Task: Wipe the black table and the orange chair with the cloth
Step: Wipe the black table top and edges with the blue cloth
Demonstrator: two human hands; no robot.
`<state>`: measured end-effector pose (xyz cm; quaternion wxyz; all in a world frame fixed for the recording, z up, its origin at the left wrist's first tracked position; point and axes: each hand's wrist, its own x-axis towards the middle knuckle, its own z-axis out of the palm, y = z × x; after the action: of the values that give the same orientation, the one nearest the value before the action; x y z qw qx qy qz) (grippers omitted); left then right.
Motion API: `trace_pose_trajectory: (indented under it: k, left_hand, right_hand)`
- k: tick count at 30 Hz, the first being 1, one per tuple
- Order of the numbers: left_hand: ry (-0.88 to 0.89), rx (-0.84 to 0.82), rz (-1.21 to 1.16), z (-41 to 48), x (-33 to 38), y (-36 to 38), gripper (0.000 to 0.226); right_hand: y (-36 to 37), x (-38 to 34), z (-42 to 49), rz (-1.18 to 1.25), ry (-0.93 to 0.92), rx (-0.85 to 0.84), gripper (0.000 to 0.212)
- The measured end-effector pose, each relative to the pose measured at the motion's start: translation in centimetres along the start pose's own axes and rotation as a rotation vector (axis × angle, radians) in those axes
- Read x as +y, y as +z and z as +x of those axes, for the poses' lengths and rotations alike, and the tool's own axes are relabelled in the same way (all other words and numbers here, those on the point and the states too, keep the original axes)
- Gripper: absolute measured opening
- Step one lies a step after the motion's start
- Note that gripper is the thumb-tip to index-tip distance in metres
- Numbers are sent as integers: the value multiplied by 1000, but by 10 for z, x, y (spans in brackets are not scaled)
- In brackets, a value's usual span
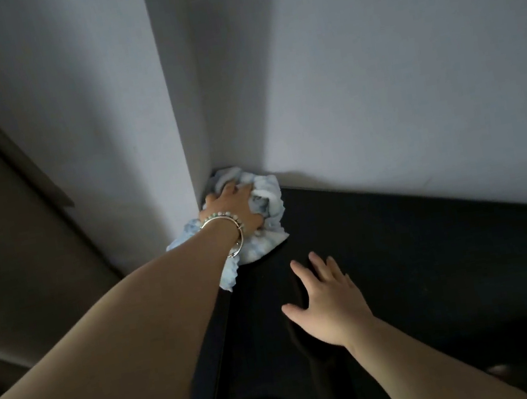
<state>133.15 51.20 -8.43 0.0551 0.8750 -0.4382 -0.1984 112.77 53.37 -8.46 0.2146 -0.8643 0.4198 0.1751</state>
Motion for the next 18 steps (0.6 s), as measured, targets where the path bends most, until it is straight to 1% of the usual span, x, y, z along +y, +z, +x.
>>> trace_pose_trajectory:
  k: [3, 5, 7, 8, 10, 11, 12, 14, 16, 18]
  left_hand:
    - [99, 27, 82, -9, -13, 12, 64]
    - [158, 79, 84, -36, -22, 20, 54]
    - [175, 125, 101, -69, -28, 32, 47]
    - [160, 102, 109, -90, -29, 36, 48]
    - [113, 29, 150, -128, -32, 48, 63]
    - [113, 22, 193, -148, -32, 53, 69]
    - [115, 13, 219, -166, -33, 54, 69]
    - [69, 7, 199, -210, -32, 55, 54]
    - [-19, -11, 190, -259, -25, 55, 56]
    - [-69, -38, 200, -300, -21, 60, 59]
  right_hand:
    - [2, 0, 0, -3, 1, -1, 74]
    - [2, -2, -1, -12, -4, -2, 74]
    - [0, -1, -1, -27, -14, 1, 74]
    - [-2, -1, -2, -24, -24, 0, 73]
    - [-3, -1, -9, 21, -36, 13, 68]
    - [-1, 0, -15, 44, -43, 38, 63]
    - [3, 1, -26, 50, -60, 71, 58]
    - [19, 4, -54, 11, -125, 153, 48]
    - [37, 10, -88, -5, -209, 205, 43]
    - [51, 15, -116, -10, -274, 208, 41]
